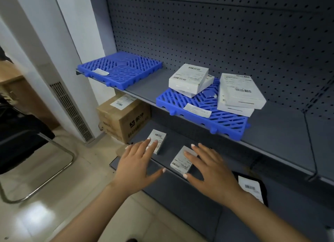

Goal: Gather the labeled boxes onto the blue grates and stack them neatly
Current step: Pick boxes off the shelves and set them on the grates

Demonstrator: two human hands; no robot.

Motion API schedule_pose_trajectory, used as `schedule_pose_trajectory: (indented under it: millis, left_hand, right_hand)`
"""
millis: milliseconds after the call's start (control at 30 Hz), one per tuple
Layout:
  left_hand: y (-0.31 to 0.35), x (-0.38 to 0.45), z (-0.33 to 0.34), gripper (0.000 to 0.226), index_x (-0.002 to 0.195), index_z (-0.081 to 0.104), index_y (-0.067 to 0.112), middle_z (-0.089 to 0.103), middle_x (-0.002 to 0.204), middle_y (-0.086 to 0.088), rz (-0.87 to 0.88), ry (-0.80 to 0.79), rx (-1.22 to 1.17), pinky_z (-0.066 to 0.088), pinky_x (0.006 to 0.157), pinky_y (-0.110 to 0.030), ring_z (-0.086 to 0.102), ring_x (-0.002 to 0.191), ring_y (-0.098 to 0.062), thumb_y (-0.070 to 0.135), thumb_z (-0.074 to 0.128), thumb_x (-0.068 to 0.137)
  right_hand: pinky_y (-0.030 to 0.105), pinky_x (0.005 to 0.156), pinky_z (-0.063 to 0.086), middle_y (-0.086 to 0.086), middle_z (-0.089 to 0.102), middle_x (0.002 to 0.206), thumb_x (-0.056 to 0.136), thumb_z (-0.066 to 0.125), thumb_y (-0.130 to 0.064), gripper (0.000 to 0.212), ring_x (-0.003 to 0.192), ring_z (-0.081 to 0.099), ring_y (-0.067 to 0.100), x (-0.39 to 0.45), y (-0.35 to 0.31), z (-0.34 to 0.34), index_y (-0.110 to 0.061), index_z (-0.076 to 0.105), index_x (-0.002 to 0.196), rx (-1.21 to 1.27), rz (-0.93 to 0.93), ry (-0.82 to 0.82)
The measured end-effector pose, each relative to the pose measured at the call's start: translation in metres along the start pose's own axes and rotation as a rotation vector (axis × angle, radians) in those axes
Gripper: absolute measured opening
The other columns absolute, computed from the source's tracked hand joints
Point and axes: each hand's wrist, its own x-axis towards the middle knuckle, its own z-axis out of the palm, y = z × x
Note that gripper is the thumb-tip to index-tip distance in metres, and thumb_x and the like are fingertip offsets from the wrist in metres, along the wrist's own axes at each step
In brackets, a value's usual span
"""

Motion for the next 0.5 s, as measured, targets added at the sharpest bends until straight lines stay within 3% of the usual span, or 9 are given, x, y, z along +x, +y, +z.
schedule_pose_trajectory:
  millis: [100, 167, 333, 433, 500]
  left_hand:
    - [-0.043, 0.02, 0.017, 0.086, 0.147, 0.031, 0.024, 0.041, 0.147, -0.003, 0.057, -0.069, 0.002, 0.028, 0.108, -0.041, 0.043, 0.132, -0.024, 0.078, 0.028, 0.081]
    - [-0.072, 0.034, 0.029, 0.087, 0.149, 0.025, 0.025, 0.035, 0.151, -0.003, 0.11, -0.109, 0.003, 0.025, 0.111, -0.043, 0.037, 0.136, -0.024, 0.079, 0.028, 0.081]
    - [-0.125, 0.064, 0.061, 0.087, 0.15, 0.021, 0.026, 0.031, 0.153, -0.003, 0.188, -0.164, -0.017, 0.019, 0.114, -0.044, 0.031, 0.139, -0.025, 0.082, 0.021, 0.082]
    - [-0.142, 0.082, 0.089, 0.087, 0.152, 0.009, 0.026, 0.016, 0.158, -0.003, 0.228, -0.252, -0.046, 0.005, 0.116, -0.043, 0.014, 0.144, -0.025, 0.081, 0.016, 0.084]
    - [-0.146, 0.095, 0.111, 0.089, 0.152, 0.002, 0.026, 0.01, 0.159, -0.005, 0.254, -0.296, -0.044, 0.001, 0.116, -0.045, 0.008, 0.145, -0.026, 0.081, 0.007, 0.082]
  right_hand:
    - [0.029, 0.113, -0.003, -0.007, 0.014, 0.157, 0.084, 0.015, -0.074, 0.074, 0.145, 0.002, 0.012, 0.031, -0.019, 0.028, -0.037, 0.017, 0.148, -0.002, 0.077, -0.052]
    - [0.027, 0.112, -0.01, -0.007, 0.008, 0.158, 0.081, 0.015, -0.074, 0.076, 0.144, -0.005, 0.011, 0.051, -0.031, 0.049, -0.038, 0.006, 0.148, 0.0, 0.143, -0.096]
    - [0.043, 0.116, 0.011, 0.001, 0.021, 0.156, 0.081, 0.02, -0.074, 0.079, 0.146, 0.008, 0.022, 0.086, -0.05, 0.1, -0.033, 0.016, 0.149, -0.02, 0.362, -0.155]
    - [0.056, 0.102, 0.036, 0.008, 0.041, 0.147, 0.085, 0.016, -0.076, 0.079, 0.138, 0.031, 0.033, 0.098, -0.05, 0.125, -0.027, 0.035, 0.144, -0.032, 0.453, -0.191]
    - [0.058, 0.104, 0.031, 0.008, 0.032, 0.152, 0.079, 0.007, -0.083, 0.089, 0.141, 0.024, 0.034, 0.103, -0.044, 0.144, -0.029, 0.03, 0.146, -0.024, 0.509, -0.222]
